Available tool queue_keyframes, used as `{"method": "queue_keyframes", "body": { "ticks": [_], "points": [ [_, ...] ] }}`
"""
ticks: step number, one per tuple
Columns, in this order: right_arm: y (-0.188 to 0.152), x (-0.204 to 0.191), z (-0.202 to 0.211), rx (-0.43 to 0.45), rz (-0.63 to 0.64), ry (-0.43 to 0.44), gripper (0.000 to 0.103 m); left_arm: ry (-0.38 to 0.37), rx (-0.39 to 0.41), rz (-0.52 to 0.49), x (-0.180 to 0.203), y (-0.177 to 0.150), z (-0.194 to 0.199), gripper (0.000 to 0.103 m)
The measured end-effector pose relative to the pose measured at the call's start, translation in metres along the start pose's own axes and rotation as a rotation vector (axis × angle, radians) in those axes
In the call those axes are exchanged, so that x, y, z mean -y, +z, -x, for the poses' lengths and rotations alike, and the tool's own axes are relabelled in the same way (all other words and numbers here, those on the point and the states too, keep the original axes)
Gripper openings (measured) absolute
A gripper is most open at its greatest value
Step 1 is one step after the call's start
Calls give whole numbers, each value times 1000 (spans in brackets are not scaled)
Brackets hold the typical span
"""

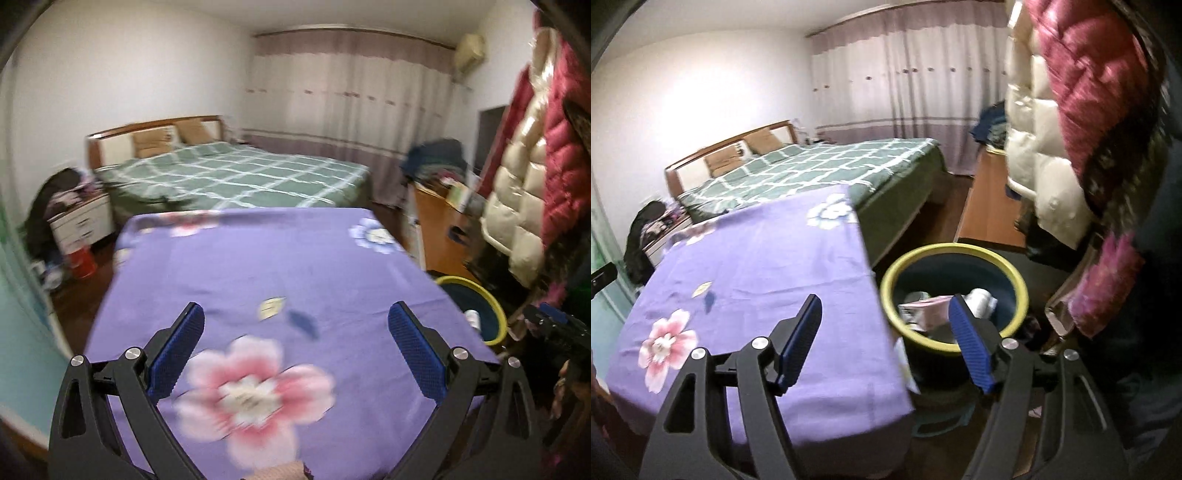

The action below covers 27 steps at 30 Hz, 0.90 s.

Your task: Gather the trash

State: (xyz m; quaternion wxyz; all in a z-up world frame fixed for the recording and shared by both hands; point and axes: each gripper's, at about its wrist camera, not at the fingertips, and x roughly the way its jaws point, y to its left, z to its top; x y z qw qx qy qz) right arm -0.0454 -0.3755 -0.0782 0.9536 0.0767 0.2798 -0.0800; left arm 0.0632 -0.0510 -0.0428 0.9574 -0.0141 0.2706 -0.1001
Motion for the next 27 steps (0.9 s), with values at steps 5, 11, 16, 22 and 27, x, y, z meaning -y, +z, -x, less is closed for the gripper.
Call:
{"method": "queue_keyframes", "body": {
  "ticks": [5, 11, 16, 22, 27],
  "points": [
    [-2, -16, 4, 6, 27, 20, 69, 62, 20, 65, -31, -21, 29, 98],
    [-2, -23, 4, 9, 34, 37, 69, 105, 30, 118, -47, -28, 38, 98],
    [-3, -26, 6, 14, 42, 34, 70, 112, 34, 133, -44, -28, 41, 98],
    [-3, -25, 8, 21, 33, 30, 70, 116, 33, 103, -35, -27, 41, 98],
    [-2, -24, 9, 21, 31, 31, 71, 112, 38, 98, -32, -25, 46, 98]
  ]
}}
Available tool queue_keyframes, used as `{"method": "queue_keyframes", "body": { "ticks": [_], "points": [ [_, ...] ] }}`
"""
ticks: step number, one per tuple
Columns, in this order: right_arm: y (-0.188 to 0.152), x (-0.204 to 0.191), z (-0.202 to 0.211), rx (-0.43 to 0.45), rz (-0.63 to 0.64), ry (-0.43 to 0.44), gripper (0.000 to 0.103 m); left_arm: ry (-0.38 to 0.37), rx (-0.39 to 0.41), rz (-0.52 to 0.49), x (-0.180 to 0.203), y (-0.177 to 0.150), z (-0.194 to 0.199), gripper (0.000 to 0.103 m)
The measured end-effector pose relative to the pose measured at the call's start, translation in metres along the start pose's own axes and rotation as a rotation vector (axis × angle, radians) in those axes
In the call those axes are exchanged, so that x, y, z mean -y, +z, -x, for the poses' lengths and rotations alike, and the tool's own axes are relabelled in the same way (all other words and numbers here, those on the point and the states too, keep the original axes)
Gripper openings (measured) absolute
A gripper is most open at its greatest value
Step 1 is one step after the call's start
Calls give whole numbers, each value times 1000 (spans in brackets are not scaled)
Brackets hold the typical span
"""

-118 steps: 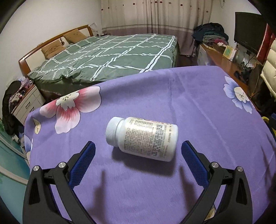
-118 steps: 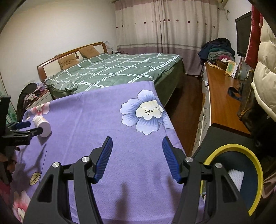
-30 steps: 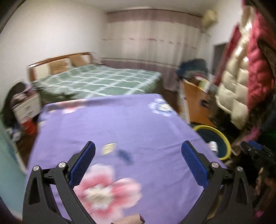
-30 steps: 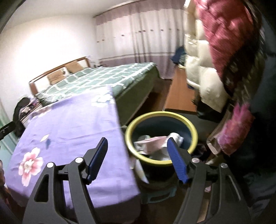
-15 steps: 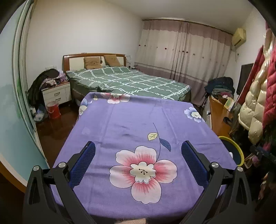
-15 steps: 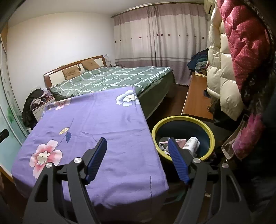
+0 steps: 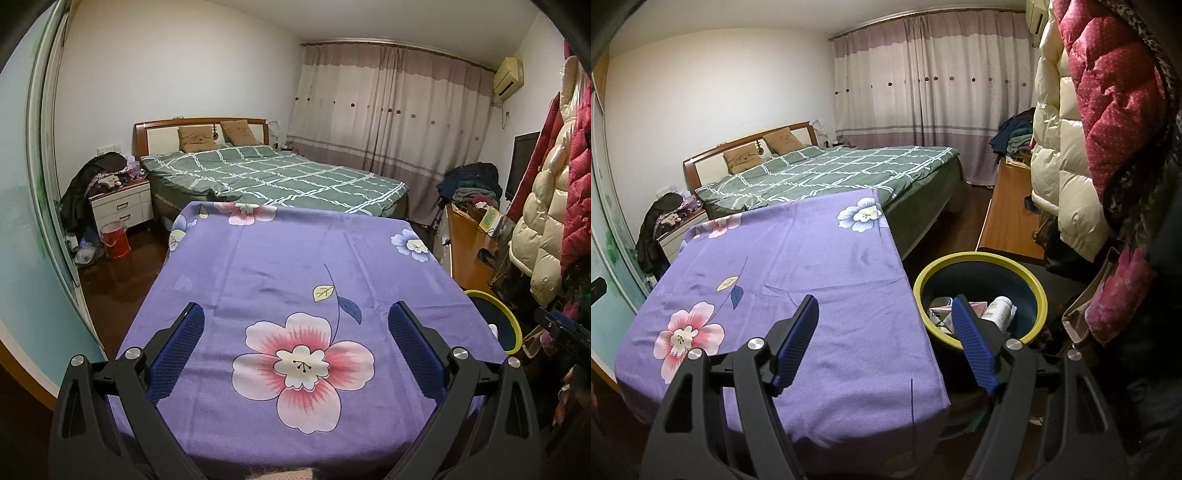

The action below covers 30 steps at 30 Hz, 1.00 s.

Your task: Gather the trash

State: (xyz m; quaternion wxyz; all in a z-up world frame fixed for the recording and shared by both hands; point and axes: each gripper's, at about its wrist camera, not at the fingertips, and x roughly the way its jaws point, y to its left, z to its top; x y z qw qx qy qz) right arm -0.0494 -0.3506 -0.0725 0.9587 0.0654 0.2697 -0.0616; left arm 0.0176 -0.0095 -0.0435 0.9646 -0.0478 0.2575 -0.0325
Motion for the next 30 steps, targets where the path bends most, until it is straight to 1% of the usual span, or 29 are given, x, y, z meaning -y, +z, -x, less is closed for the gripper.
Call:
{"method": "queue_keyframes", "body": {
  "ticks": [13, 30],
  "points": [
    [0, 0, 0, -1, 2, 0, 71, -7, 3, -28, 8, 0, 3, 98],
    [-4, -7, -2, -10, 4, 14, 71, -19, -6, -32, 11, -5, 3, 98]
  ]
}}
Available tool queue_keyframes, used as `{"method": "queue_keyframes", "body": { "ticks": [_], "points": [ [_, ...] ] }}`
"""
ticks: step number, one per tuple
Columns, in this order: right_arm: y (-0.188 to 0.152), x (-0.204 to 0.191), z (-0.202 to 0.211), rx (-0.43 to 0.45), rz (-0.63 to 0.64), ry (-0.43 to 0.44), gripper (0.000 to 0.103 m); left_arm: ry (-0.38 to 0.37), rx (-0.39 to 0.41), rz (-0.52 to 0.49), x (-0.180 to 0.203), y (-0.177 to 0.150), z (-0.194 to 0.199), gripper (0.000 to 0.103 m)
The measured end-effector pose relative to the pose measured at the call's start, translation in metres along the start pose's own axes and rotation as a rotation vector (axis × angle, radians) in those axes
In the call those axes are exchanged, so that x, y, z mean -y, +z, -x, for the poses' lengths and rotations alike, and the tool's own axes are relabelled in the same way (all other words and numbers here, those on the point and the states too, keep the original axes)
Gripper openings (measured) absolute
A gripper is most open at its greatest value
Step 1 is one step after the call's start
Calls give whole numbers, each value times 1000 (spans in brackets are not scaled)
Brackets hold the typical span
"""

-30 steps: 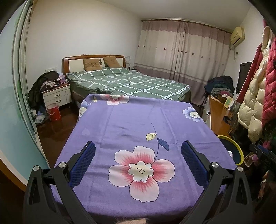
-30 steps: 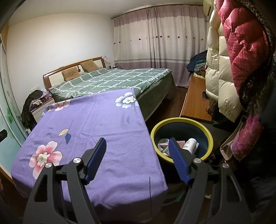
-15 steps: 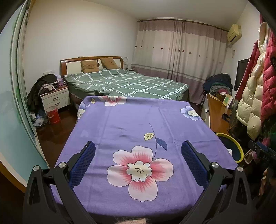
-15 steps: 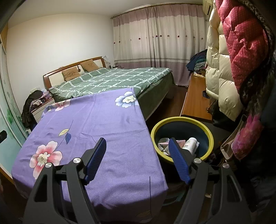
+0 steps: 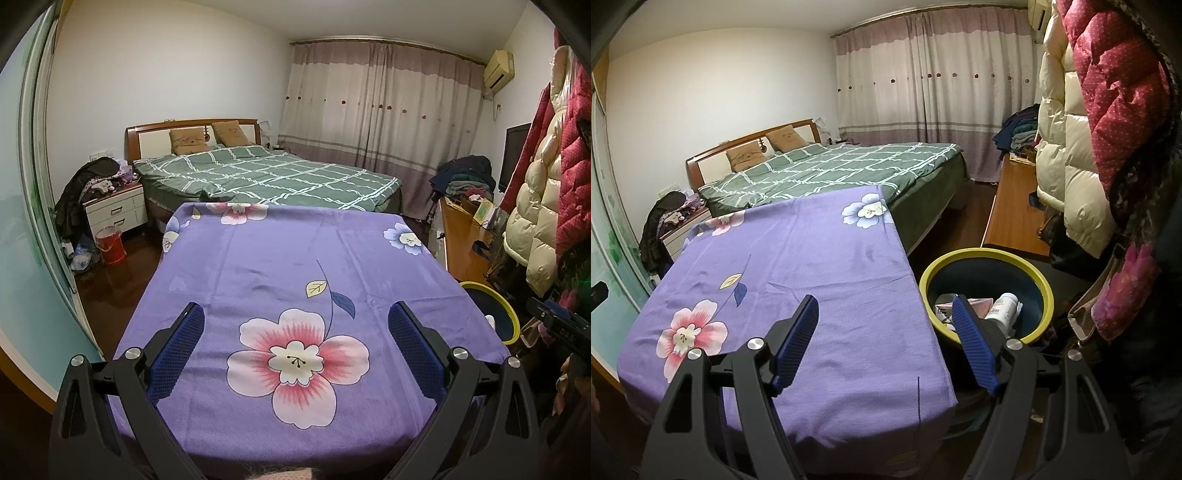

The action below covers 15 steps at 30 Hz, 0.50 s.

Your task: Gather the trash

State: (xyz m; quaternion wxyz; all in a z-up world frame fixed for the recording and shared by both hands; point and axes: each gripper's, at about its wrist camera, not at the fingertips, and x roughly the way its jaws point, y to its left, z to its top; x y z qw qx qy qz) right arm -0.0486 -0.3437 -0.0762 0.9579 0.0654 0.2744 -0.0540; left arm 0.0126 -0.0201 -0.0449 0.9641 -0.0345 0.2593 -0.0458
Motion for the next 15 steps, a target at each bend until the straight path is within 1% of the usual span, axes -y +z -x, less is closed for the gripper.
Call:
{"method": "queue_keyframes", "body": {
  "ticks": [15],
  "points": [
    [0, -2, -3, -10, -5, 9, 71, -1, -14, 0, 1, -3, -4, 98]
  ]
}}
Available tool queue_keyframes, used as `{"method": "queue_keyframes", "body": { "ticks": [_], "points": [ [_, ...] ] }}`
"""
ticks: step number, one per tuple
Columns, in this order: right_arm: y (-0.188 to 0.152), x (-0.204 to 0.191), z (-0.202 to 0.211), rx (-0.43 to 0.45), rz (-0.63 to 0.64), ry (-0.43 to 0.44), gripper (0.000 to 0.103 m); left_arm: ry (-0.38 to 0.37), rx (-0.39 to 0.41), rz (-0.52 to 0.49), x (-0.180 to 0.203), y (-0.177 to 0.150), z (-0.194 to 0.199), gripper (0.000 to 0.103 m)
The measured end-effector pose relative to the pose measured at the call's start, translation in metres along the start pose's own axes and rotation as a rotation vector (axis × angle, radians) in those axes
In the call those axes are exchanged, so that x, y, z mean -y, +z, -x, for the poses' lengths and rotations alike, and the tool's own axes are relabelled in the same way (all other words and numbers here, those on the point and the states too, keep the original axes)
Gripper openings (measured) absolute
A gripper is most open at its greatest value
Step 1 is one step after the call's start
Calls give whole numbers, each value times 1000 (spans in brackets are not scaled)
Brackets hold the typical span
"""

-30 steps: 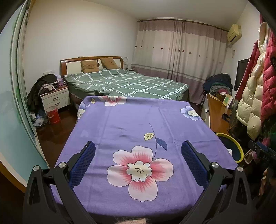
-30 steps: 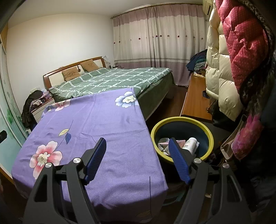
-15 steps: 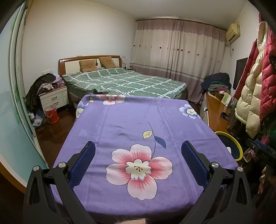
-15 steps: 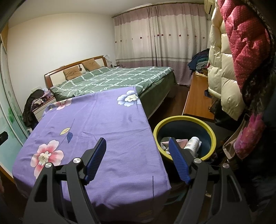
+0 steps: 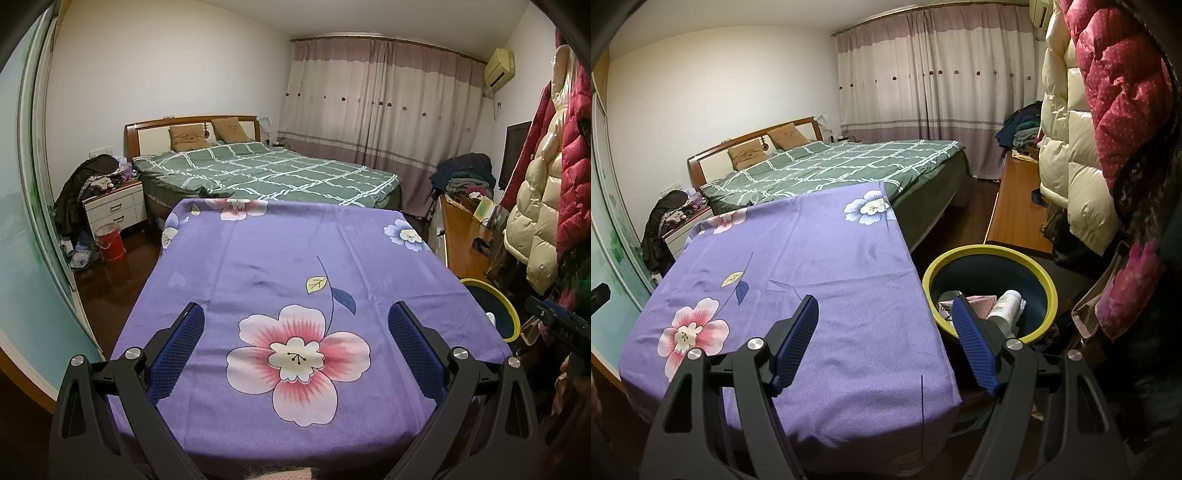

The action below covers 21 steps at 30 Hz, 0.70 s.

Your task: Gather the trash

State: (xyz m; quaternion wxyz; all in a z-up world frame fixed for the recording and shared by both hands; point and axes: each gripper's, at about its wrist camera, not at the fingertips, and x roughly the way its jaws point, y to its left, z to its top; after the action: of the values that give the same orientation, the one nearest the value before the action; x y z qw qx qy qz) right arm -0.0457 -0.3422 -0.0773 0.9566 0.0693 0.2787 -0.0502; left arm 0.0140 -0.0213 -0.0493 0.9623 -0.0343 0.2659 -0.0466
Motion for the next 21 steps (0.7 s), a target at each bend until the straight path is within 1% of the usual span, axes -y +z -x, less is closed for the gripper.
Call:
{"method": "queue_keyframes", "body": {
  "ticks": [14, 17, 21],
  "points": [
    [-2, -2, -2, -3, 1, 0, 71, 9, -25, 2, 1, -2, -8, 98],
    [-3, -2, -3, -6, 1, 2, 71, 35, -30, -2, 2, -3, -11, 98],
    [-6, -3, -4, -8, 2, 3, 71, 46, -31, -2, 2, -3, -12, 98]
  ]
}}
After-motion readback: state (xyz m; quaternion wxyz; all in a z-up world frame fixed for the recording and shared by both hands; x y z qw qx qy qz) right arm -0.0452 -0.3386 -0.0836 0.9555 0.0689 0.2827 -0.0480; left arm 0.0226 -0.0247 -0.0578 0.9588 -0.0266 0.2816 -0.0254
